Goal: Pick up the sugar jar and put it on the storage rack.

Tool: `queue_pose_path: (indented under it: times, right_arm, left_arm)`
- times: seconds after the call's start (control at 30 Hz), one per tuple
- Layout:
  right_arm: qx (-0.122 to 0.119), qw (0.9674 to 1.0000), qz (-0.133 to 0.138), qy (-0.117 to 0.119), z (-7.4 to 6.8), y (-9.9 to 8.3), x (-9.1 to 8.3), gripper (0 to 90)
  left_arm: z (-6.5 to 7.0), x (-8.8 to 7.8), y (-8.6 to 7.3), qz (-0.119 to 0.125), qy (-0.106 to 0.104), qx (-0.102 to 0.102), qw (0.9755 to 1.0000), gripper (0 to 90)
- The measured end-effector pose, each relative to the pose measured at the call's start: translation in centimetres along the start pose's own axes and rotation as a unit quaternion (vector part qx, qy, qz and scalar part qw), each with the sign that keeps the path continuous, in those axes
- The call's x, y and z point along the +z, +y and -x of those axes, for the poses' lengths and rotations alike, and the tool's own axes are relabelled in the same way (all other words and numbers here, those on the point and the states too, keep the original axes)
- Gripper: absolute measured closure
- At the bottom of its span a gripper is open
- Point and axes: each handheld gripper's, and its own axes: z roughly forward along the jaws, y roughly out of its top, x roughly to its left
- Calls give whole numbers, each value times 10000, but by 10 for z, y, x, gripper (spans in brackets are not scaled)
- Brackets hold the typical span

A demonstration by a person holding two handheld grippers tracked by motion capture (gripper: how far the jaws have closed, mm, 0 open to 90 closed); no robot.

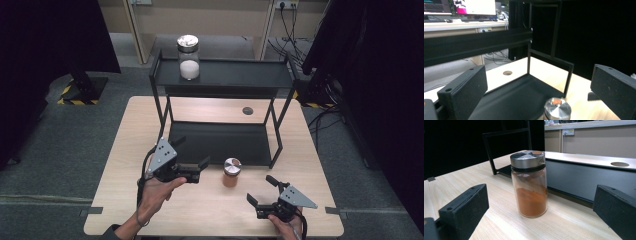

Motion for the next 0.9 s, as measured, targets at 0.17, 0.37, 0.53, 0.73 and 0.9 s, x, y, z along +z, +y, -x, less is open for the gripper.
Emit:
queue_pose_path:
  times: [0.17, 0.37, 0.53, 0.73, 0.9]
  right_arm:
    - [16, 10000, 0, 1, 0, 0, 0, 6]
    - [1, 10000, 13, 8, 0, 0, 0, 6]
    - [6, 10000, 22, 13, 0, 0, 0, 6]
    - [1, 10000, 21, 14, 0, 0, 0, 6]
    - [-2, 10000, 19, 5, 0, 0, 0, 6]
  left_arm:
    - [1, -2, -12, -43, -119, -101, 9999, 3]
    - [5, -6, -30, -75, -131, -32, 9999, 3]
    - [7, -11, -47, -199, -158, -17, 9997, 3]
    - [7, -17, -65, -277, -126, -63, 9995, 3]
    - [7, -22, -80, -295, -158, -172, 9993, 3]
